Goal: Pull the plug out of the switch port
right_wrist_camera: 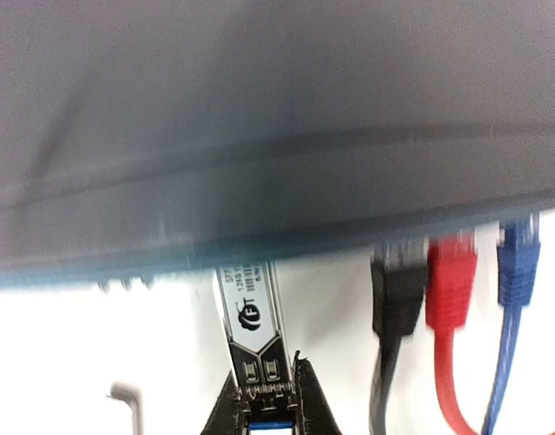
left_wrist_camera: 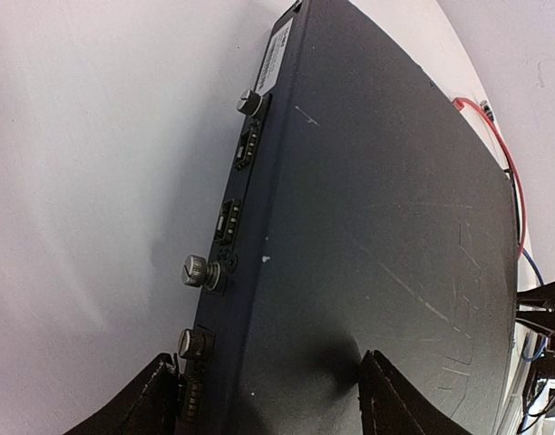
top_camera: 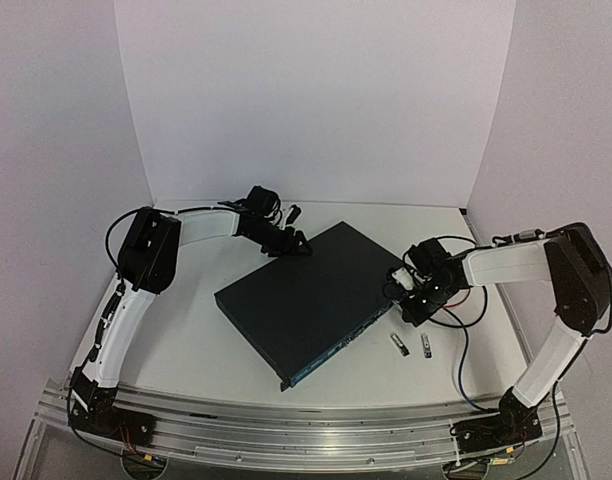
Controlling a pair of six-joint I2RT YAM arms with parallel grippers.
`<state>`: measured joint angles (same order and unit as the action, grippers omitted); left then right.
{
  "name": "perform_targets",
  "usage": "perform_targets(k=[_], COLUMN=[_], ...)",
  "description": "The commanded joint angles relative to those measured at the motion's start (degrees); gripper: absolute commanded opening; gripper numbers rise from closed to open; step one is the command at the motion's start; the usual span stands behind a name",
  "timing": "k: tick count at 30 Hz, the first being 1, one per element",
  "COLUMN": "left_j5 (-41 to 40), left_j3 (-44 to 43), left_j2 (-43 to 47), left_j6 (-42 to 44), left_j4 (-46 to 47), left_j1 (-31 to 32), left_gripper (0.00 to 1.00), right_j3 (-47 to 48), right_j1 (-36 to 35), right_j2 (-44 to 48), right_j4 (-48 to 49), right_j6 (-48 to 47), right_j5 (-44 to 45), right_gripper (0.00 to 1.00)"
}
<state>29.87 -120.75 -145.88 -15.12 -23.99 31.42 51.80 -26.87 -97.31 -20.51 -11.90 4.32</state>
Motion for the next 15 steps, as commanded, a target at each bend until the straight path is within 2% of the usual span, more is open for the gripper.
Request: perform_targets(k=[1,9,15], left_j5=[-6.86,-5.72,-5.37], left_j3=[1.66,1.68,2.12], left_j2=[-4.11,-3.86,-3.4], left_j6=[0.07,-0.23,-0.27], left_j4=[-10.37,-9.55,-8.85], left_j1=[-0.48,-0.48,-0.49], left_gripper=[0.66,0.66,0.67], right_j3=[-1.12,-3.01,-5.06], right_j1=[0.69,0.75,0.59], right_j2=[2.45,11.29,18.95], right_j4=[-3.5,-2.24,-4.65], right_j6=[-2.6,-3.17,-2.23], right_j5=[1.7,3.47,-0.99], right_gripper=[0.0,0.0,0.0])
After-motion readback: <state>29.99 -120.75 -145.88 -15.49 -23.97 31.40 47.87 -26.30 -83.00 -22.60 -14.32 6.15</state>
